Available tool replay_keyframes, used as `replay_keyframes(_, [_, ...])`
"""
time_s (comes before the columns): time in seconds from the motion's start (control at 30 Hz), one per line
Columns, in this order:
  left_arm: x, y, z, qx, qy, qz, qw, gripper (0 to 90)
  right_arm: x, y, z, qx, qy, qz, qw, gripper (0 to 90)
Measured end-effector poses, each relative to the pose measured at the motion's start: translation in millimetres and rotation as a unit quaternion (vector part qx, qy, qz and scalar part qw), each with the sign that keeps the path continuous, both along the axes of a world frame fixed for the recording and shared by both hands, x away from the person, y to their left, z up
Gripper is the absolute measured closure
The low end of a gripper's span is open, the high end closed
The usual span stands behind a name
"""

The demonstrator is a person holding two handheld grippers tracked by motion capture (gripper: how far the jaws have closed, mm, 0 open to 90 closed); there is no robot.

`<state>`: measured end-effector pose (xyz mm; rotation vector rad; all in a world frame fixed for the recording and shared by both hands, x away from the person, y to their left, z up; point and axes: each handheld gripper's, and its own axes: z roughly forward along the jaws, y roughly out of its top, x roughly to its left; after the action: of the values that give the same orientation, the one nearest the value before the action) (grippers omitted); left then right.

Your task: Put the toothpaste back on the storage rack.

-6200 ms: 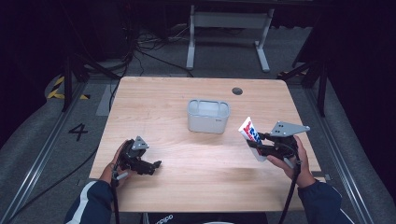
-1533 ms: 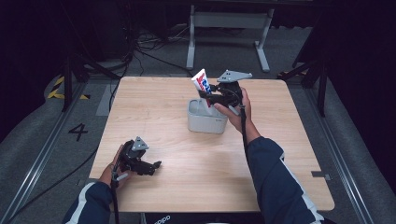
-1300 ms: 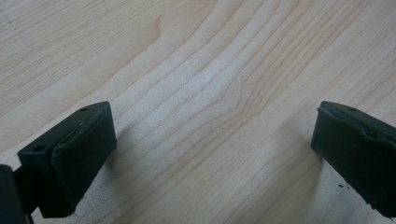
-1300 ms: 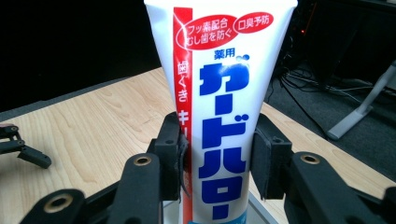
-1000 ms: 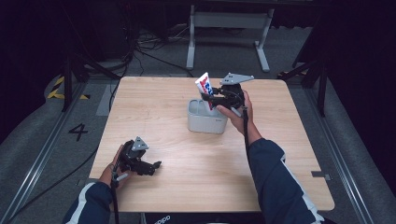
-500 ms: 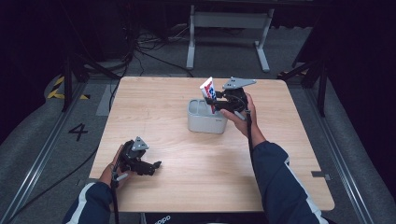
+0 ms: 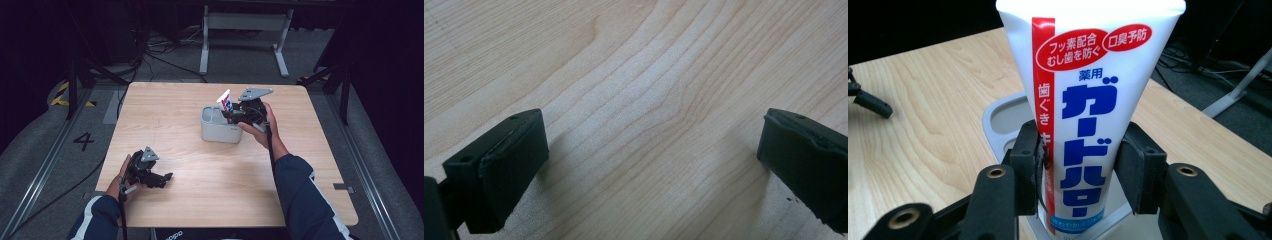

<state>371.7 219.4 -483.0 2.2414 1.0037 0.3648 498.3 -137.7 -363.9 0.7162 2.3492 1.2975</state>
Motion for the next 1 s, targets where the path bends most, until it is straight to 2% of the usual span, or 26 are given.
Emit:
replay_keyframes(0.27, [-0.1, -0.2, -0.4, -0.001, -0.002, 0.001, 1.0000, 0.5, 0.1, -1.9, -6.3, -0.015, 0.014, 0.002, 0.9998, 57.3])
replay_keyframes(0.43, [-0.2, -0.2, -0.4, -0.001, -0.001, 0.001, 1.0000, 0.5, 1.4, -3.1, -10.4, -0.037, 0.026, 0.002, 0.9990, 56.3])
replay_keyframes(0.7, [-0.2, -0.1, -0.2, 0.000, -0.001, 0.000, 1.0000, 0.4, -1.3, -2.5, -6.7, -0.046, 0.030, 0.012, 0.9984, 53.6])
replay_keyframes(0.77, [-0.3, -0.1, -0.2, 0.000, -0.001, 0.002, 1.0000, 0.4, -2.6, -2.1, -5.4, -0.043, 0.031, 0.015, 0.9985, 48.3])
replay_keyframes(0.87, [-0.6, -0.3, -0.2, 0.000, -0.002, 0.003, 1.0000, 0.5, -4.1, -1.3, -4.7, -0.051, 0.031, 0.009, 0.9982, 45.1])
replay_keyframes(1.0, [-1.0, -0.6, -0.2, 0.000, -0.002, 0.005, 1.0000, 0.4, -6.4, -5.3, -3.2, -0.043, 0.030, 0.001, 0.9986, 43.1])
